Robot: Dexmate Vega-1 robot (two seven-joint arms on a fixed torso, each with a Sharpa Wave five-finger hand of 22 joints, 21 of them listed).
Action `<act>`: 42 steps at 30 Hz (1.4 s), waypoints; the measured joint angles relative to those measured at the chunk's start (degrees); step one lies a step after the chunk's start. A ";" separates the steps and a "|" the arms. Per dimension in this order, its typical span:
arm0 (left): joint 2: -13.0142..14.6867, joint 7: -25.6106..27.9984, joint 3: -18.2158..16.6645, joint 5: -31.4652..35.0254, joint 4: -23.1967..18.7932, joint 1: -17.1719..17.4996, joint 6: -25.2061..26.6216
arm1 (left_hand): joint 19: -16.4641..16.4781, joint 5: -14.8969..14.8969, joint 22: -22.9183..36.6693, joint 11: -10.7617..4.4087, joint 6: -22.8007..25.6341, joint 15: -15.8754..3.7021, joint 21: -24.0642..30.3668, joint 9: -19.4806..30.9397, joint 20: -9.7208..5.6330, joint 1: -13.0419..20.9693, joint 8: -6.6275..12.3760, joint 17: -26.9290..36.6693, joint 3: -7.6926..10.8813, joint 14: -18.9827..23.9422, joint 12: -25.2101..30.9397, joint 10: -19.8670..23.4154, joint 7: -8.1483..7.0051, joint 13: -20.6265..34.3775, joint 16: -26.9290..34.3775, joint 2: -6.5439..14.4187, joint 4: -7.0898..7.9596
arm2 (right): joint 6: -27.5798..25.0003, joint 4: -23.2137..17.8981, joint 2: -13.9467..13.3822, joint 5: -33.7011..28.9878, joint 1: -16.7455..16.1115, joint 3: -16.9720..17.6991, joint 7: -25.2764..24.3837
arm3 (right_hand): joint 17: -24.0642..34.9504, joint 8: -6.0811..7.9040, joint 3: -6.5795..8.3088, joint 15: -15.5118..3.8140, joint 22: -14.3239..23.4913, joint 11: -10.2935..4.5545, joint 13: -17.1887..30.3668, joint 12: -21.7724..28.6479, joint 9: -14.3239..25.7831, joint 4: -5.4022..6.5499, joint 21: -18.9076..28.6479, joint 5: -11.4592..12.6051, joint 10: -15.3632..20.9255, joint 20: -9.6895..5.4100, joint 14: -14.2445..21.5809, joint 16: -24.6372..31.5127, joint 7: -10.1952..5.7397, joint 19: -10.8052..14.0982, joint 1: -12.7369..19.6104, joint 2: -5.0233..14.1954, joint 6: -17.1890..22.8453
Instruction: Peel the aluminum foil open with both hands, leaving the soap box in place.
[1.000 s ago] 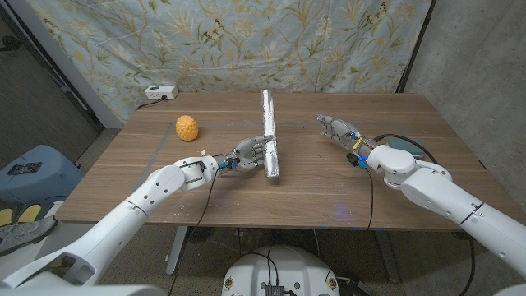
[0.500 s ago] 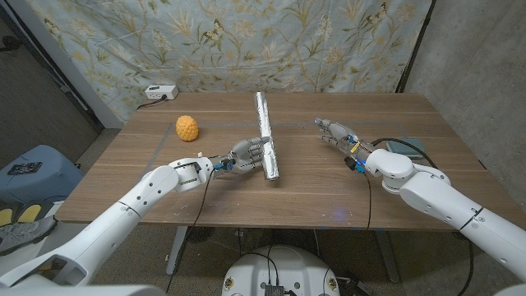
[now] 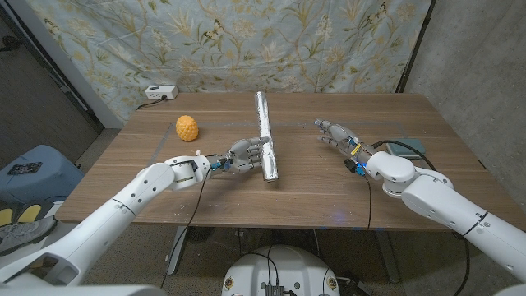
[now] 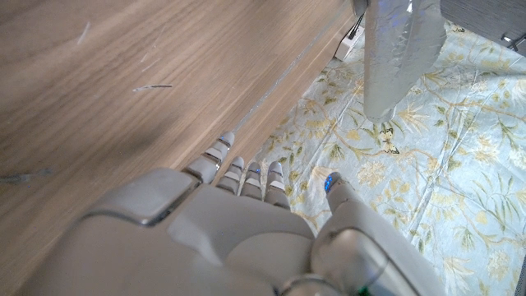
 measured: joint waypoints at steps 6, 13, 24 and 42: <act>0.57 0.00 0.16 0.00 -0.78 -0.07 0.24 | -0.11 0.00 0.00 0.63 -0.22 0.76 0.00 -0.05 0.71 -0.08 0.00 0.00 0.00 -0.06 -0.45 -0.63 0.22 0.22 0.00 0.08 0.00 | -1.14 -1.73 -0.84 0.62 -0.93 0.72 -0.62 | 0.00 0.00 0.00 0.00 0.00 0.00 0.00 0.00 0.00 0.00 0.00 0.00 0.00 0.00 0.00 0.00 0.32 0.00 0.00 0.00 0.33; 1.28 0.06 0.25 0.00 -1.42 0.00 0.38 | -0.08 0.00 -0.01 1.96 -1.34 1.71 0.32 0.20 1.56 -0.80 0.00 0.27 0.01 -1.01 -1.09 -1.95 1.34 0.46 0.00 0.80 0.01 | -1.95 -2.71 -1.45 1.15 -1.49 1.16 -1.05 | 0.00 0.00 0.00 0.00 -0.09 0.00 0.00 0.00 0.00 0.00 0.00 0.00 0.00 0.00 0.00 0.00 0.56 0.00 0.23 0.23 0.08; 2.11 -1.05 0.44 0.32 -1.75 0.15 0.43 | -0.32 0.00 -0.01 2.94 -2.37 2.81 0.32 0.04 2.56 -2.01 0.00 0.26 0.02 -1.49 -2.17 -4.00 2.36 0.71 -0.29 2.02 0.01 | -2.43 -5.23 -2.66 1.34 -3.27 2.35 -2.26 | 0.00 0.00 0.00 0.00 -0.12 0.00 0.00 0.00 0.00 0.01 0.00 0.00 0.00 0.00 0.00 0.00 0.63 0.00 0.23 0.23 0.00; 2.87 -2.29 -0.23 0.55 -2.12 0.57 -0.76 | 0.00 0.40 -0.01 2.64 -2.46 2.80 0.74 -0.31 2.86 -2.41 -0.01 0.10 0.16 -0.86 -2.11 -2.65 2.46 0.59 -0.29 2.42 -0.03 | -3.35 -7.65 -3.34 1.36 -4.85 3.02 -3.72 | 0.30 0.00 -0.01 0.00 -0.12 0.00 0.00 0.00 0.00 -0.48 0.00 0.00 0.00 0.00 0.00 0.06 0.63 0.00 0.40 0.06 0.00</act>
